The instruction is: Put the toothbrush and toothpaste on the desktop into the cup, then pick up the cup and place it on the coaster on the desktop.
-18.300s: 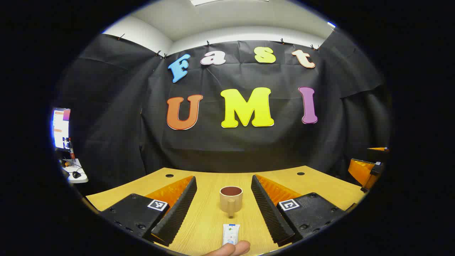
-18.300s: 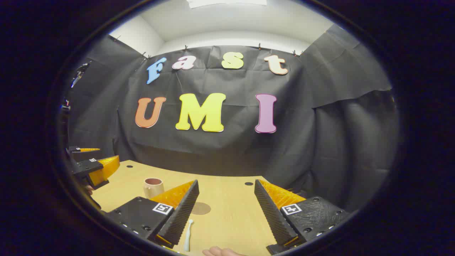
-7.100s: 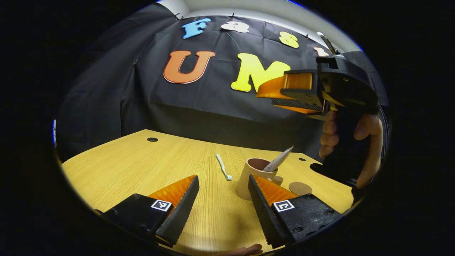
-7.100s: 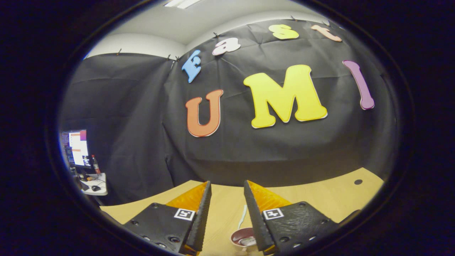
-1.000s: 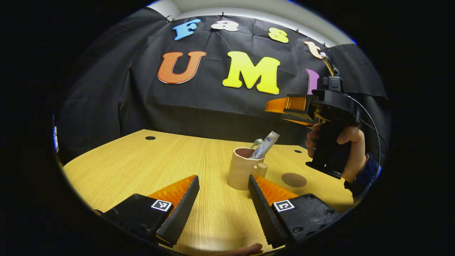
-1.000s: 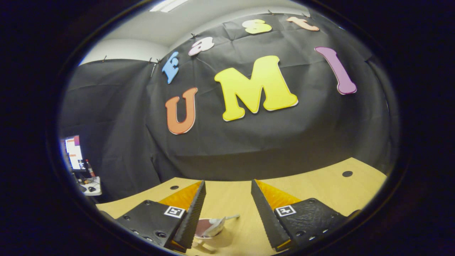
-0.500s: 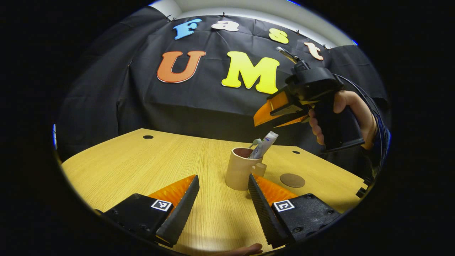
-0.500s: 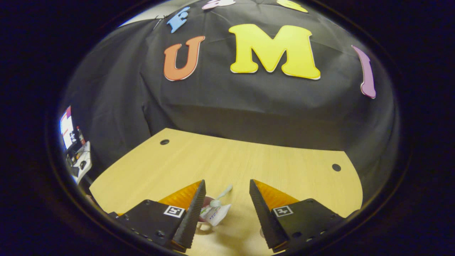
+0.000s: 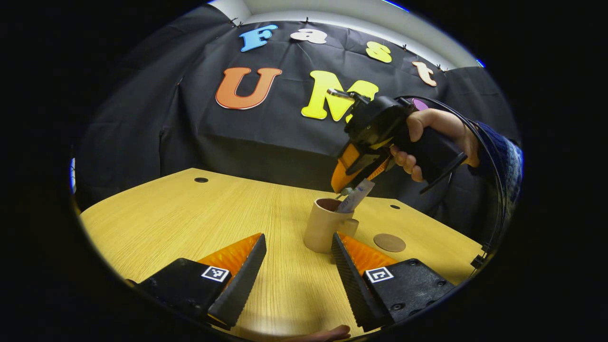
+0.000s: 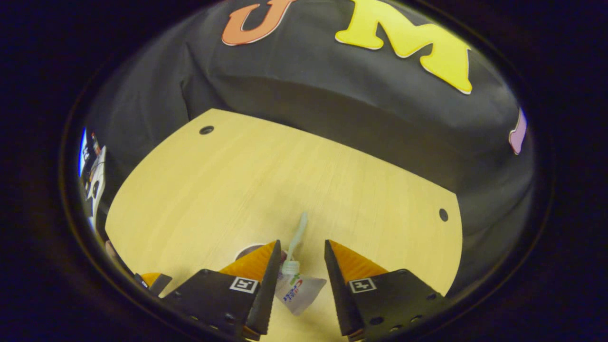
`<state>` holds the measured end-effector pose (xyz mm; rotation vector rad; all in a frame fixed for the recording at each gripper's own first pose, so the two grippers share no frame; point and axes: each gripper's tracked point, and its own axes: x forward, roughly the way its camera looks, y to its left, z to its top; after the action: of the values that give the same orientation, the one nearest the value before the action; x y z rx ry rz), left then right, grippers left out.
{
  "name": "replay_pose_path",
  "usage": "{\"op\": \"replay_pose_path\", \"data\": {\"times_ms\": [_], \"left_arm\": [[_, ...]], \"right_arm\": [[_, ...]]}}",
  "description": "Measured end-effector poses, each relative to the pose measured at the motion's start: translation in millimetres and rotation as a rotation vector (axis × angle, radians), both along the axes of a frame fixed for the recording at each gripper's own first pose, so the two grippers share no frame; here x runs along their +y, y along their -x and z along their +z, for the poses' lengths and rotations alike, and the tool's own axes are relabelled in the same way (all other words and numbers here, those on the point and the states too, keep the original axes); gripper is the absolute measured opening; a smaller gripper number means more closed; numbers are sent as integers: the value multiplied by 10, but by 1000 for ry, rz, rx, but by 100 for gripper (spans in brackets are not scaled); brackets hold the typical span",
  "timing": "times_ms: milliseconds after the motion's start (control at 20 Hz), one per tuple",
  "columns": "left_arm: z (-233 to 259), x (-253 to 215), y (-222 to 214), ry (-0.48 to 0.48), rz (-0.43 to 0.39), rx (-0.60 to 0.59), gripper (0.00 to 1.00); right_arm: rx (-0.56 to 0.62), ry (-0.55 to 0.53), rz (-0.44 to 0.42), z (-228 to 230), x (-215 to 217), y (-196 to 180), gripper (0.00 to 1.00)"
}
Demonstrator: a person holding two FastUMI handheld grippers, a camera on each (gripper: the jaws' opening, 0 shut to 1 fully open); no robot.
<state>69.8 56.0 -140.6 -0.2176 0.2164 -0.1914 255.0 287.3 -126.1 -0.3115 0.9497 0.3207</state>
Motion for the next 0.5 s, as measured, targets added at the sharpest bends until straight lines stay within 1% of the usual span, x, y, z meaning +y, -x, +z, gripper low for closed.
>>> {"op": "replay_pose_path", "data": {"times_ms": [100,150,200,250,300,350,400,500], "left_arm": [[15,20,4,13,4,1,89],[3,35,-4,17,6,3,89],[-5,46,-4,18,7,7,89],[-18,44,-8,19,7,12,89],[-26,49,-8,21,6,15,89],[-35,53,-4,22,6,18,89],[-29,58,-5,24,7,19,89],[-15,88,-8,21,12,9,89]], "right_arm": [[27,17,11,-52,35,25,55],[39,27,8,-50,38,49,46],[52,28,16,-67,77,78,43],[66,41,15,-99,73,89,42],[83,49,11,-122,62,105,48],[103,55,11,-163,54,133,41],[115,52,7,-176,41,141,41],[90,14,15,-98,61,108,41]]}}
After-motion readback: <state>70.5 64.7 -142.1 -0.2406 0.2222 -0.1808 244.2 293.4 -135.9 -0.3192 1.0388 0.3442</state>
